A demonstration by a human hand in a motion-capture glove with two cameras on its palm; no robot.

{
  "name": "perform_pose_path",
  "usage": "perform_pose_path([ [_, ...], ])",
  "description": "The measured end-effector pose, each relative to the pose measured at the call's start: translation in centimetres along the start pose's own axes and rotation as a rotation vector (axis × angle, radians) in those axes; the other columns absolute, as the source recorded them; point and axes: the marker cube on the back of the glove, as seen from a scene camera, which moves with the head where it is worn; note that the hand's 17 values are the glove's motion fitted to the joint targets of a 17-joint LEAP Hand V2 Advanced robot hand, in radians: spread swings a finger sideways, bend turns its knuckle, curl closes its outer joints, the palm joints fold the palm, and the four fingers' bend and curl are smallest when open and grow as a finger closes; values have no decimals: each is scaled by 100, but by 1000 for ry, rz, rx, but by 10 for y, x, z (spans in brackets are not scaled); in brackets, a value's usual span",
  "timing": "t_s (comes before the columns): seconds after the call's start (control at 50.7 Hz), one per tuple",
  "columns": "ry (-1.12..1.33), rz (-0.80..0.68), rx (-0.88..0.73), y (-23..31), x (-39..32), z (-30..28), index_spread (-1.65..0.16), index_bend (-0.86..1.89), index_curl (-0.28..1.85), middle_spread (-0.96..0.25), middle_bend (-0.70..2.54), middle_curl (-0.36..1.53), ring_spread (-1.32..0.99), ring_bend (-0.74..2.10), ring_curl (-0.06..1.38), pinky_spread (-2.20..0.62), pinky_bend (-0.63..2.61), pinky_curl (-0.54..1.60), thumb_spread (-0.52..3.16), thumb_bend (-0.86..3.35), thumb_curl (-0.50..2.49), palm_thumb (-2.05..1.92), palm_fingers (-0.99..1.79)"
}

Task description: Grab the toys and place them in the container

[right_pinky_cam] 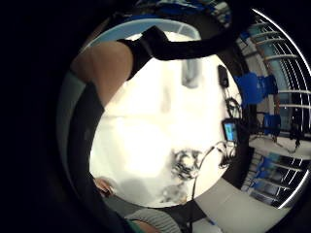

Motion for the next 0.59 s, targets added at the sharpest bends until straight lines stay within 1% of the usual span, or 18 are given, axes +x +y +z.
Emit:
perform_pose_path([
  [0.059, 20, -39, 14, 41, 27, -11, -33, 11, 29, -13, 13, 38, -11, 43, 35, 2, 119, 40, 117, -6, 44, -7, -23],
  [0.099, 68, -31, 17, 63, 44, -12, -34, 11, 28, -13, 13, 37, -10, 42, 35, 2, 117, 39, 118, -6, 42, -7, -22],
  [0.138, 134, 22, 27, 81, 63, -12, -34, 12, 28, -13, 13, 36, -10, 40, 34, 3, 115, 38, 119, -5, 41, -7, -21],
  [0.197, 210, 143, 46, 108, 99, -11, -34, 12, 27, -13, 14, 35, -10, 39, 34, 3, 113, 37, 120, -5, 38, -6, -19],
  [0.276, 146, 280, 62, 134, 137, -7, -35, 13, 26, -13, 13, 33, -9, 37, 34, 3, 111, 36, 121, -4, 36, -5, -17],
  [0.335, 94, 330, 50, 146, 156, 4, -35, 13, 26, -13, 13, 32, -10, 38, 34, 3, 109, 36, 122, -4, 34, -4, -15],
  [0.414, 68, 360, 20, 152, 174, 28, -35, 13, 26, -13, 13, 31, -10, 37, 34, 4, 108, 35, 123, -3, 33, -3, -14],
  [0.591, 15, 400, -130, 148, 197, 111, -35, 10, 24, -13, 13, 28, -10, 37, 34, 3, 113, 36, 126, -2, 32, -1, -14],
])
